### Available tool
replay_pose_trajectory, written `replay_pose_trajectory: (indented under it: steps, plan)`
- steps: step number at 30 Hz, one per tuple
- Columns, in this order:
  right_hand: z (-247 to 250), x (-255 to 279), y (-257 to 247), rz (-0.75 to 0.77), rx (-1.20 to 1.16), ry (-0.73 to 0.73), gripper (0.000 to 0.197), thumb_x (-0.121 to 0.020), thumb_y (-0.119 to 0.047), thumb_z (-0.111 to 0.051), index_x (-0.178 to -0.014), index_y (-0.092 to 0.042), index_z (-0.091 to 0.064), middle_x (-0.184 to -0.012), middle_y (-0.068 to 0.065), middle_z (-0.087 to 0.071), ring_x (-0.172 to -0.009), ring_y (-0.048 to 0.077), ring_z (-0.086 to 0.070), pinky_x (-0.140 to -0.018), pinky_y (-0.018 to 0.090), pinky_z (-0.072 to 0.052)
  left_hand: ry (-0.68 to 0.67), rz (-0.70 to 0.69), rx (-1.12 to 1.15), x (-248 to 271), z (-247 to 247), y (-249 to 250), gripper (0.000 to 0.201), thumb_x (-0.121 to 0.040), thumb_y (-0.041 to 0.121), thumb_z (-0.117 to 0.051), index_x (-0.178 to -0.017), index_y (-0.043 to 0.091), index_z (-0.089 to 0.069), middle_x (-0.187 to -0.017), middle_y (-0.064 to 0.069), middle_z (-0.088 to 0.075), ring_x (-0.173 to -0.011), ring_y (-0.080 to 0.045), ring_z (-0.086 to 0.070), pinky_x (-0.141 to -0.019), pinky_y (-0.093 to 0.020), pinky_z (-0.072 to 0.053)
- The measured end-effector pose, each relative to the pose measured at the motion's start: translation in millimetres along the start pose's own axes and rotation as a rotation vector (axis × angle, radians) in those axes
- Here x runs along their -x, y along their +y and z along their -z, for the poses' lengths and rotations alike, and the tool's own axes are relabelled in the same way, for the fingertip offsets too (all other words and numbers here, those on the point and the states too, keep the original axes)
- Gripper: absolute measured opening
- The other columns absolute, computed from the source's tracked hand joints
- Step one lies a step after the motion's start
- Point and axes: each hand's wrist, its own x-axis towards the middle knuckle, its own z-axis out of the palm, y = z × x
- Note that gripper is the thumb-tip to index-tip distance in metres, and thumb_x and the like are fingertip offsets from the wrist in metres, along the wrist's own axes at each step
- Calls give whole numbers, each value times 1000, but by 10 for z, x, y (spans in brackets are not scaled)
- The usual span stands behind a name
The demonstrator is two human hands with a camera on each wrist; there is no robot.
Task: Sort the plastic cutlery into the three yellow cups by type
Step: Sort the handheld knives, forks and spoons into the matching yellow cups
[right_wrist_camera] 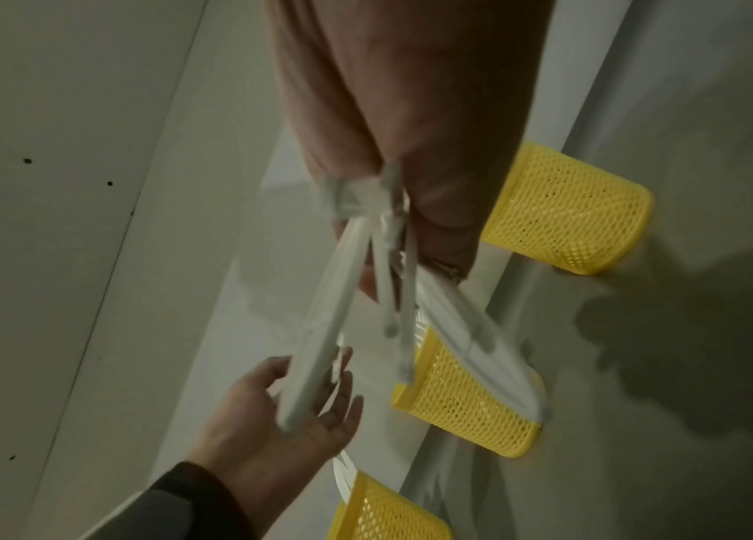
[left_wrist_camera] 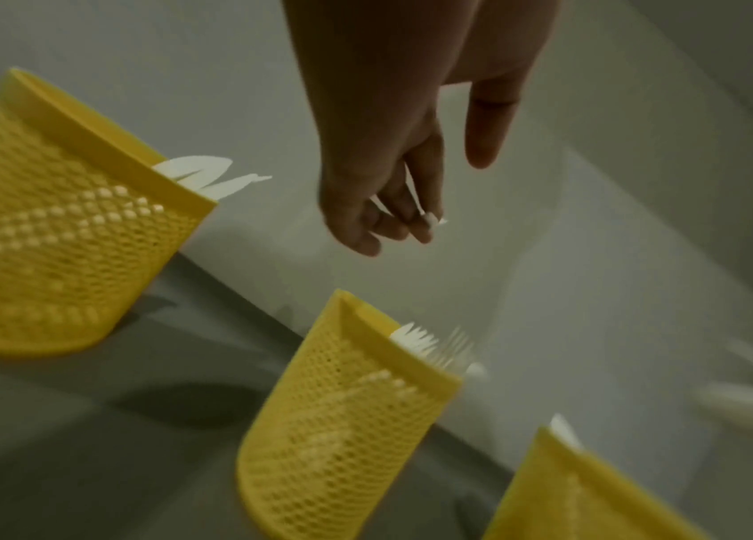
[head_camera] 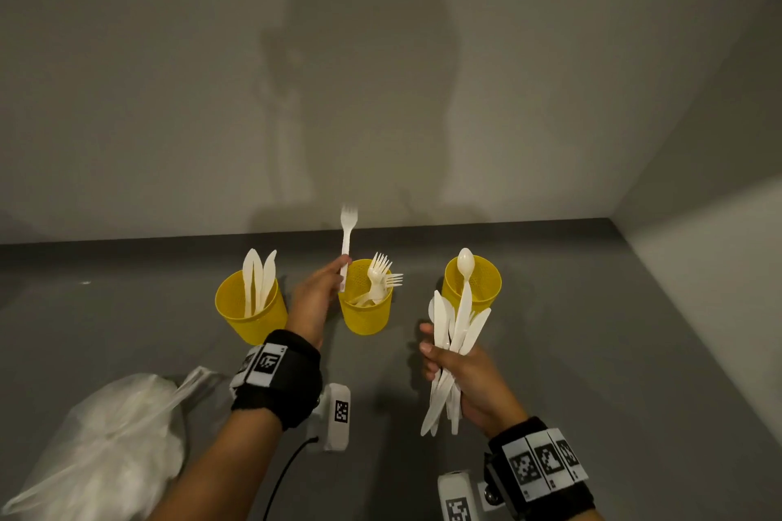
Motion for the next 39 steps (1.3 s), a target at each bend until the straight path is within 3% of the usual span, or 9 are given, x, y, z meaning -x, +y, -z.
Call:
replay_pose_trajectory:
  steps: [5, 10, 16, 19, 23, 26, 29, 33, 39]
  plan:
    - [-5, -25, -20, 11, 26, 2, 21, -82, 4, -57, -99, -9, -62, -63, 3, -54, -50, 9, -53, -49, 22, -49, -2, -69, -723, -276, -25, -336, 47, -92, 43, -38, -138, 31, -35, -147, -2, -39, -139, -24, -27, -116, -51, -13]
    - [-13, -24, -58, 30, 38, 10, 17, -83, 2, -58, -97, -8, -61, -68, 6, -53, -53, 9, -55, -53, 22, -51, -125, -108, -1341, -211, -61, -498, 51, -94, 52, -17, -142, 37, -22, -154, 13, -21, -146, -17, -1, -102, -67, 21]
    - [-34, -14, -70, 20, 68, 25, 15, -84, -1, -58, -94, -11, -62, -70, 6, -54, -55, 11, -56, -56, 22, -53, -166, -75, -1628, -263, -153, -354, 65, -92, 55, -3, -111, 33, -62, -129, -3, -58, -142, -26, -21, -102, -69, 21]
    - [-36, -8, -74, 11, 36, 23, 17, -84, 0, -57, -96, -11, -62, -72, 7, -55, -55, 9, -57, -54, 22, -53, -170, -49, -1701, -305, -199, -269, 70, -92, 54, -1, -104, 30, -66, -123, -8, -62, -141, -28, -24, -103, -68, 20]
    - [-40, 0, -95, 25, -16, 19, 18, -84, 0, -57, -100, -9, -60, -71, 5, -56, -54, 8, -58, -53, 21, -53, -10, -230, -1520, -215, -162, -147, 42, -93, 46, -26, -109, 29, -60, -132, 1, -55, -138, -24, -30, -109, -64, 9]
    - [-62, -2, -90, 70, -77, 29, 18, -85, 0, -55, -101, -7, -60, -65, 1, -59, -51, 7, -56, -53, 21, -52, 27, -365, -1015, 76, -213, -124, 15, -85, 33, -52, -88, 23, -64, -107, 0, -62, -105, -21, -56, -100, -41, -35]
    - [-104, -16, -85, 133, -208, 30, 19, -86, 0, -53, -101, -7, -60, -62, 1, -61, -52, 9, -56, -53, 22, -52, -203, -94, -493, 444, -377, -225, 12, -83, 8, -60, -92, 13, -54, -85, -6, -64, -76, -17, -65, -76, -30, -51]
    - [-119, -8, -79, 159, -206, 4, 20, -85, -4, -54, -103, -9, -60, -69, 1, -68, -63, 14, -65, -58, 28, -56, -334, 204, -176, 669, -514, -333, 16, -93, 8, -46, -91, 24, -51, -63, 2, -60, -37, -3, -50, -38, -13, -39]
    - [-177, 21, -52, 181, -253, -33, 39, -59, -19, -73, -91, -4, -58, -79, 11, -73, -78, 23, -72, -65, 28, -58, -349, 25, -299, 732, -314, -376, 30, -94, 8, -42, -77, 20, -62, -50, 13, -64, -48, 5, -57, -56, -15, -45]
